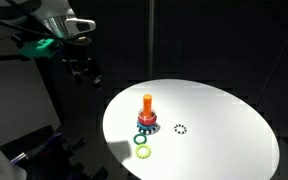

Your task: Pick up the clear ring from the ring holder and put it on the table

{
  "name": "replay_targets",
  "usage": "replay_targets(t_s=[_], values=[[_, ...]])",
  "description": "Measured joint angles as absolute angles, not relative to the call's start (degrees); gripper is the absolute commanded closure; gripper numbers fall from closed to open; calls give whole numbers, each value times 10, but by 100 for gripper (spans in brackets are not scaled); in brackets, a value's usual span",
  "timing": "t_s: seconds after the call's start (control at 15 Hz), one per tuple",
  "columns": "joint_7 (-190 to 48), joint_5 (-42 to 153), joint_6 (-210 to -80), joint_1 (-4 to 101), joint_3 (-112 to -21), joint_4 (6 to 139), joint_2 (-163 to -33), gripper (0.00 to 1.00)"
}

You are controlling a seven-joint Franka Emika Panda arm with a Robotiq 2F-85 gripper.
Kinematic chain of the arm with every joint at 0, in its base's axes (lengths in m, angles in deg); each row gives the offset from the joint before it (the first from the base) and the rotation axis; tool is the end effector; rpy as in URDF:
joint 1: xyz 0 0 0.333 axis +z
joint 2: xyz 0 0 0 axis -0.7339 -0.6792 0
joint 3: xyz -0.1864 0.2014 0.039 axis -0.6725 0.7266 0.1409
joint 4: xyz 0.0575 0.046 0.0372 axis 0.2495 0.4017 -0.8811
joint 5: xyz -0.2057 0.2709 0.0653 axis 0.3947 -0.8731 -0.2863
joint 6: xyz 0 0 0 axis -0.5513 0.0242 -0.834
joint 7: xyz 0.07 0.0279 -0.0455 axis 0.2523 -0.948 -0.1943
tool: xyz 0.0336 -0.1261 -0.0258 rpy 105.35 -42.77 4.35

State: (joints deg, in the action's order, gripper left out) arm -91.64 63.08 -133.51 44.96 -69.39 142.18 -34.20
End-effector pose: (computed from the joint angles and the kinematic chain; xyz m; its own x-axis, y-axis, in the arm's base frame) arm 0.2943 -0.0514 0.3967 0.9617 0.2486 0.1154 0.2352 -0.9647 0.1183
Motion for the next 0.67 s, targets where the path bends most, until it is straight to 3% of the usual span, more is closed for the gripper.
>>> replay_targets(t_s=[0.67], values=[[-915,631,-1335,450,-694,1418,-354,0]])
